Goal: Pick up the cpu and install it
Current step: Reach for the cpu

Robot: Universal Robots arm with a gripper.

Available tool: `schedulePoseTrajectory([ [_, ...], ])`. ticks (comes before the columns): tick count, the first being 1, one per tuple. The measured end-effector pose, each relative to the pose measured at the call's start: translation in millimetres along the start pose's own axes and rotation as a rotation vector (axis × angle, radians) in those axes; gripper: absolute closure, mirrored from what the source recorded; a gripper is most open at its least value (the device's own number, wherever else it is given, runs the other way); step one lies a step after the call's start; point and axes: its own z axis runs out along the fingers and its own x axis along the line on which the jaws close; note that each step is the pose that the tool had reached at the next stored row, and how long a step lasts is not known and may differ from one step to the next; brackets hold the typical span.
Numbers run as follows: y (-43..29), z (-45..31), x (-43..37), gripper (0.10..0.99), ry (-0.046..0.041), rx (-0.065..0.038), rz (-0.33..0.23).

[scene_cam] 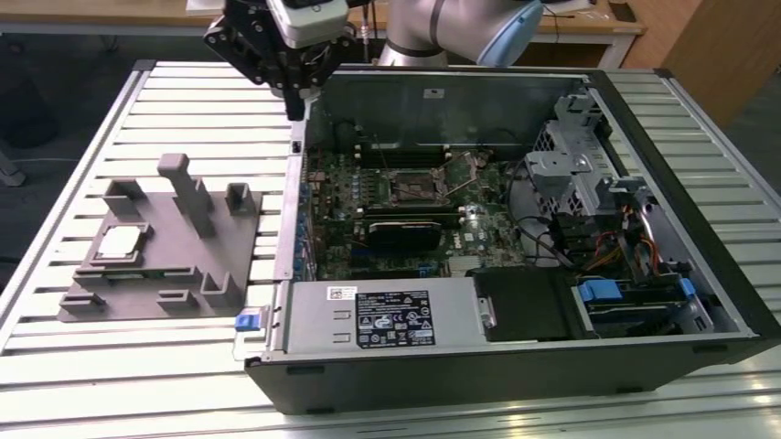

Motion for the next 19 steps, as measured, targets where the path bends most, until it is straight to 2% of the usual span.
schedulePoseTrajectory([
  [19,-0.5,-0.1,5.8,0.98,-0.0001,0.0,0.0],
])
